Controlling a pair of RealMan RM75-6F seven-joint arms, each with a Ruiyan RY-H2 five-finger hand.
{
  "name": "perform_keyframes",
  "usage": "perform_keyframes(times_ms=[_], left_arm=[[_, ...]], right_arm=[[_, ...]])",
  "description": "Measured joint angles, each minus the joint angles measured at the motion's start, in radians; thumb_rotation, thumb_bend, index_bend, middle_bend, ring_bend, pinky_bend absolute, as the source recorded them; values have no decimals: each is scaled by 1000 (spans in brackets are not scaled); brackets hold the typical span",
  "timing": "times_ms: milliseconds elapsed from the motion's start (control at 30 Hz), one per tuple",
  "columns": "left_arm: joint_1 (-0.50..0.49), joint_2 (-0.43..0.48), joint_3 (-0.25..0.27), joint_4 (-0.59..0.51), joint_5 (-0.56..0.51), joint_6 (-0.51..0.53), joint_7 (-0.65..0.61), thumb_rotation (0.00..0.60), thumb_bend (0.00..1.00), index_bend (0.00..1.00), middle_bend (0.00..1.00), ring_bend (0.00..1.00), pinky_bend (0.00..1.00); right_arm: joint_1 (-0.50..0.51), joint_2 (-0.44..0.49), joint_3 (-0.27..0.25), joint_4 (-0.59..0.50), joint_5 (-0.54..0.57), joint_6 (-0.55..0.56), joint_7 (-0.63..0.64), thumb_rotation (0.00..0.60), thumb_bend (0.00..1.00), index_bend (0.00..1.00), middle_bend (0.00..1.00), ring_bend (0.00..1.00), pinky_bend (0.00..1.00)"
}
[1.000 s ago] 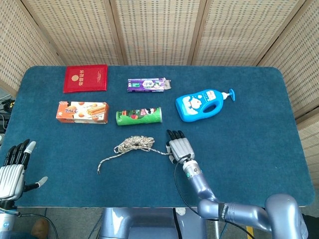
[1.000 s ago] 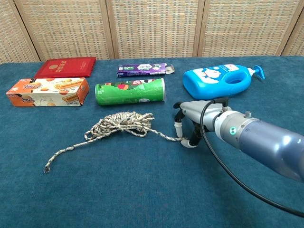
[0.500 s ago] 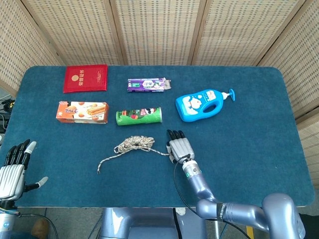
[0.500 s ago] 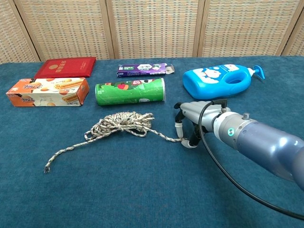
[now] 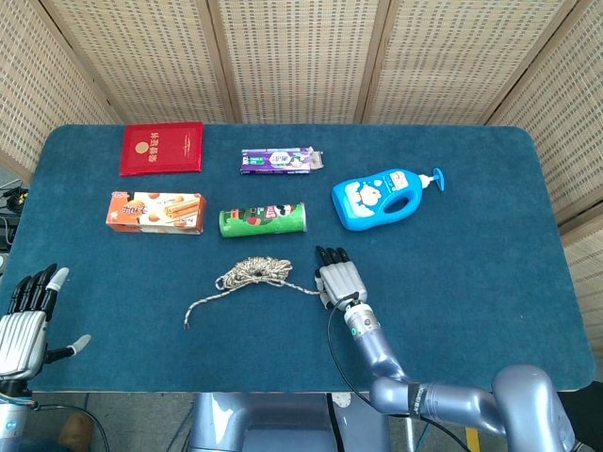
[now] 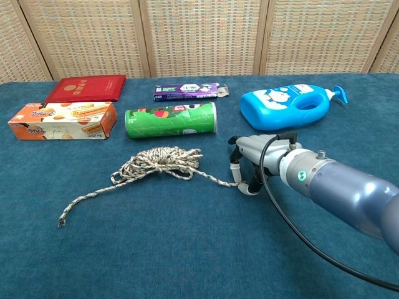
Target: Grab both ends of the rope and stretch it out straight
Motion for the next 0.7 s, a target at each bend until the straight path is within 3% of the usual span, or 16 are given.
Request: perform_keyframes(times_ms=[433, 500, 700], left_arm=[[-15, -1, 1, 5, 5, -20, 34, 600, 0, 2, 0, 0, 0], [-30, 1, 2, 11, 19, -36, 64, 600, 1, 37, 0, 0, 0], [-118, 12, 6, 56, 98, -132, 96, 600, 115, 336, 0, 0, 0]], right_arm=[[-2, -1, -1, 3, -39, 15, 24, 600, 434, 679, 0, 0, 0], [-2, 0, -1, -1, -38, 17, 20, 600, 434, 679, 0, 0, 0], [2, -1, 1, -11, -32, 25, 1, 600, 434, 679, 0, 0, 0]])
